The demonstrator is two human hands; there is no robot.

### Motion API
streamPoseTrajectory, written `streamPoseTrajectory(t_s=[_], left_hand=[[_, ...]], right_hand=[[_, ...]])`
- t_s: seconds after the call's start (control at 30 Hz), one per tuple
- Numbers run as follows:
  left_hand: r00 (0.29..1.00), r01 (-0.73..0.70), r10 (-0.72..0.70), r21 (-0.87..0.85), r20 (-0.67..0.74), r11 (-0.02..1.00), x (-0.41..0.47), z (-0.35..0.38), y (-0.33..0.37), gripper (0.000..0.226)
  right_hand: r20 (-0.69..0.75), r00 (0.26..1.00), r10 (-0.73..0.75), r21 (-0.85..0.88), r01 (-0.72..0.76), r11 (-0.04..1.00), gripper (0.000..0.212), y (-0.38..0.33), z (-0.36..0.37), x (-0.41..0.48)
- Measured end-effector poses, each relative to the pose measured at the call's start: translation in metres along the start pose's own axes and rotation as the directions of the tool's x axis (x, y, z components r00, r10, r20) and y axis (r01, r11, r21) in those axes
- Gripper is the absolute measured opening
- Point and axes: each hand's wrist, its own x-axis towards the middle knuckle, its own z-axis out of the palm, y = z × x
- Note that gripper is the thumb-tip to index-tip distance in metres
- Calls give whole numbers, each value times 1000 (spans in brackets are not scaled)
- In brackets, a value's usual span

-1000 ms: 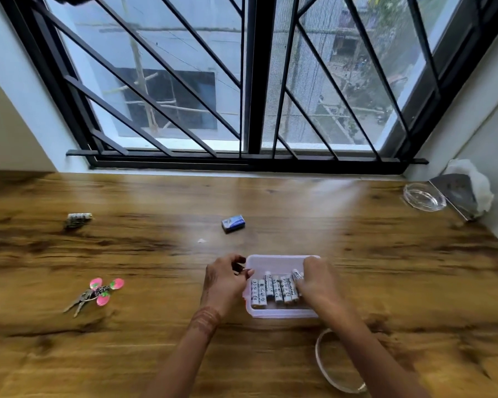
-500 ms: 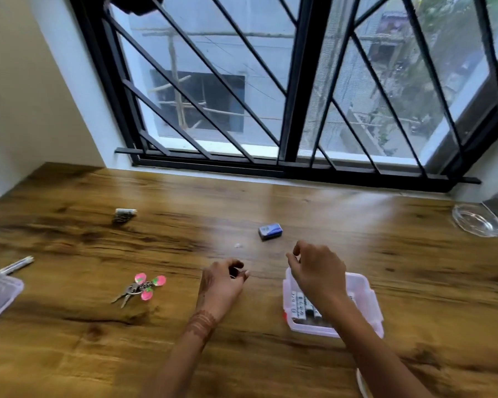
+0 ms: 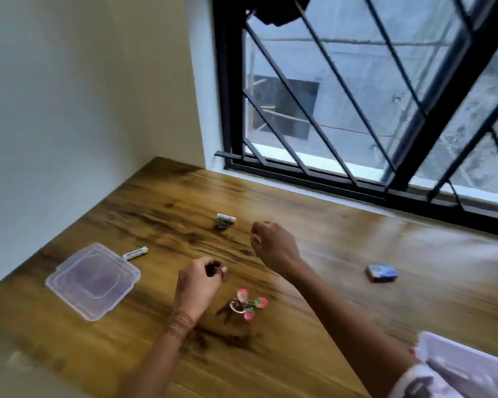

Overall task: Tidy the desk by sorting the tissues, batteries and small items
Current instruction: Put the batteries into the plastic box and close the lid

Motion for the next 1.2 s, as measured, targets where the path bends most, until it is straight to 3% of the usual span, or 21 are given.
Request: streamPoseTrajectory(t_s=[0.13,0.27,0.33,0.53,0.77,0.87,1.0,1.1,1.2], left_hand=[[999,40,-38,52,-30,998,25,-25,-31,22],[993,65,-51,134,-108,989,50,-46,-57,21],[988,52,-26,169,-151,984,62,-54,-66,23],[979,19,34,258,-199,966,84,-71,-85,29],[990,8,56,450,-128,893,104,-75,-96,21],[985,-24,102,480,-137,877,105,-74,-95,15],[983,-40,114,432,-146,901,100,-69,-85,14],[993,-38,68,279,-98,960,90,-59,-67,14],[999,-27,25,41,48,999,78,-44,-46,19]], right_hand=[[102,987,-126,54,121,991,40,-14,40,53],[230,967,-111,-3,115,993,61,-22,64,83],[244,965,-93,-40,106,994,58,-24,69,88],[23,1000,-7,-29,7,1000,26,-28,77,86],[-83,981,175,-30,-178,984,21,-27,72,71],[-106,968,229,78,-222,972,26,-22,71,57],[-135,931,338,365,-271,891,29,-20,63,36],[-53,917,396,556,-303,774,29,-18,54,21],[82,896,437,728,-353,587,21,-16,47,5]])
